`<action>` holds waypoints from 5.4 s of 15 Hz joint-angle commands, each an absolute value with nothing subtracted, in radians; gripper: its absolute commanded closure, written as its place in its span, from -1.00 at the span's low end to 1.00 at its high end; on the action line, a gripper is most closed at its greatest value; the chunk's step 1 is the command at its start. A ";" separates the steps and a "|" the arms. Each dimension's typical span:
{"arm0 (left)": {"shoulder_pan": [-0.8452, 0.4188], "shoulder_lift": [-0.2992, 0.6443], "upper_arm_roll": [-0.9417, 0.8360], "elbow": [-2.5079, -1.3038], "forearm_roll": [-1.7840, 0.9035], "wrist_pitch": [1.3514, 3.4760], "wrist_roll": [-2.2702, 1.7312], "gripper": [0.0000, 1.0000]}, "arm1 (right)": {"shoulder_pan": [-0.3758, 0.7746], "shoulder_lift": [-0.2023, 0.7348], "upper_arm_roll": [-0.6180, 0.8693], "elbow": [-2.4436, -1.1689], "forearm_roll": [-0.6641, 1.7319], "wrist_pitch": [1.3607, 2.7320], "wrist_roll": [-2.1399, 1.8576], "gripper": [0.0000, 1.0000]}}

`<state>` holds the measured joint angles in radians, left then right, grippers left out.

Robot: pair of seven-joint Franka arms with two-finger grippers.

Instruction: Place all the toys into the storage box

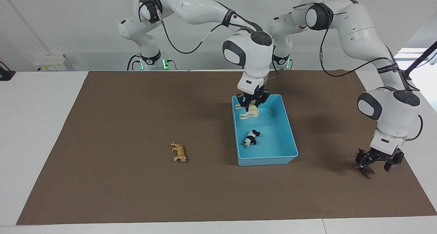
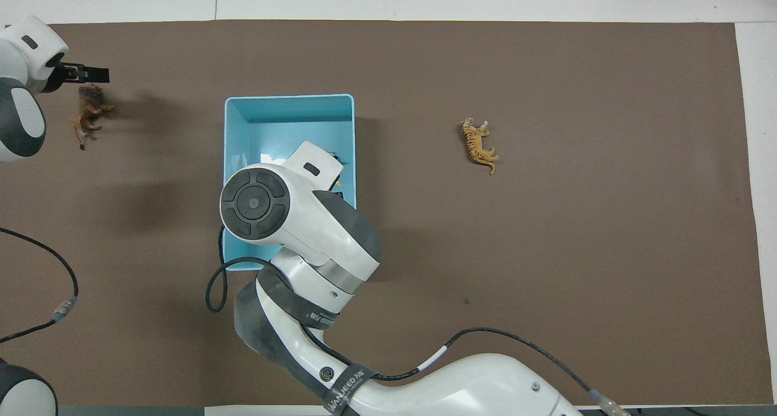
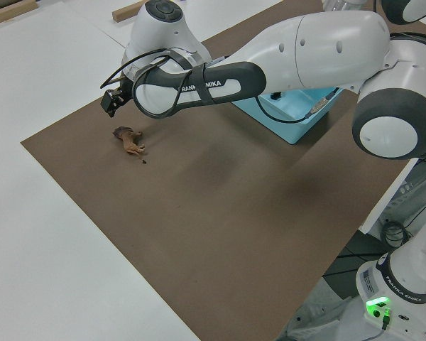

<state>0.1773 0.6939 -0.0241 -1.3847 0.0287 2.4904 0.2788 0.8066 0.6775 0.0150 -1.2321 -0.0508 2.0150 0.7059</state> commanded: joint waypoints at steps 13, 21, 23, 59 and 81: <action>0.212 0.726 -0.026 -1.494 -0.038 2.631 0.206 -0.84 | 0.455 0.496 0.000 -1.248 0.003 1.810 0.424 -1.00; 0.207 0.719 -0.003 -1.505 -0.037 2.628 0.207 0.51 | 0.325 0.379 -0.003 -1.765 -0.009 2.278 0.189 -1.00; 0.206 0.718 -0.002 -1.500 -0.038 2.622 0.206 0.68 | 0.316 0.397 -0.003 -1.805 -0.017 2.362 0.166 -1.00; -0.126 0.003 -0.002 -1.709 0.058 1.657 -0.239 -1.00 | 0.756 0.563 0.005 -1.181 -0.052 1.857 0.745 1.00; 0.014 -0.018 -0.032 -1.634 -0.008 1.548 -0.029 -1.00 | 0.237 0.370 -0.003 -1.256 -0.046 1.818 0.168 -1.00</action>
